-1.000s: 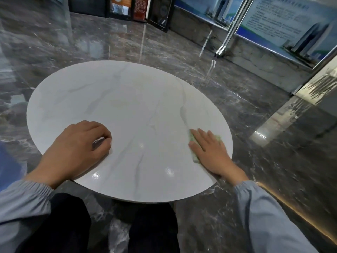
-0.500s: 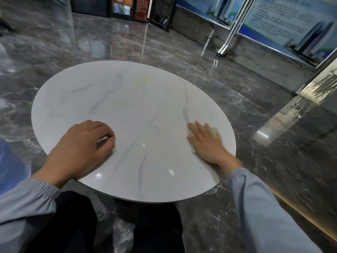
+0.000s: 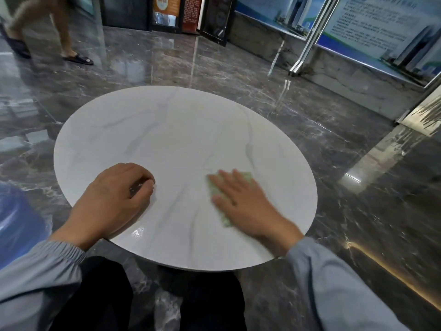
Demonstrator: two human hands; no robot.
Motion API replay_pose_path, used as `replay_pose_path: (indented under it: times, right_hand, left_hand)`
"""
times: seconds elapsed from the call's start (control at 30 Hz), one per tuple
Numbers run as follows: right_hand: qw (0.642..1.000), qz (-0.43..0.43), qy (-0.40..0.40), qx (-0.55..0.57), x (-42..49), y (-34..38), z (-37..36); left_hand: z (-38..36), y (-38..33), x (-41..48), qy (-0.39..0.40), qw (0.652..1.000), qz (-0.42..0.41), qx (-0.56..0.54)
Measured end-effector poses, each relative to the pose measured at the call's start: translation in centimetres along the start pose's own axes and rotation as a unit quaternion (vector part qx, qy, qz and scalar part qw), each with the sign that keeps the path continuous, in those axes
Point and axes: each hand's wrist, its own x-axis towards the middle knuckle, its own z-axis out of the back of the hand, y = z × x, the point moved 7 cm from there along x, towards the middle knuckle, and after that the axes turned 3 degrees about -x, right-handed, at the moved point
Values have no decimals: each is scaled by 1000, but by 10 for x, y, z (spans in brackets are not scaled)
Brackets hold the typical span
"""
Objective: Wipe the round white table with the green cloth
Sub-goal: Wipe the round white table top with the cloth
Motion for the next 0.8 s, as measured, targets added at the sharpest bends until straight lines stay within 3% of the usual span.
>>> replay_pose_path:
  times: [0.17, 0.3, 0.4, 0.5, 0.63, 0.73, 0.8]
  right_hand:
    - [967, -254, 7, 19, -6, -176, 13]
    - [944, -326, 1, 41, -11, -198, 13]
    - [968, -249, 30, 8, 7, -133, 11]
    - [996, -74, 26, -33, 14, -17, -1]
    - [990, 142, 13, 12, -24, 113, -22]
    - [990, 142, 10, 20, -22, 98, -15]
    - [997, 78, 2, 7, -4, 48, -7]
  left_hand:
    - [0, 1, -1, -1, 1000, -8, 1]
    - [0, 2, -1, -16, 1000, -3, 4]
    - [-2, 4, -1, -17, 1000, 1, 2]
    - [-2, 7, 0, -16, 1000, 15, -8]
    - [-1, 4, -1, -13, 1000, 19, -6]
    - [-1, 4, -1, -4, 1000, 27, -11]
    - [-1, 5, -2, -1, 1000, 26, -13]
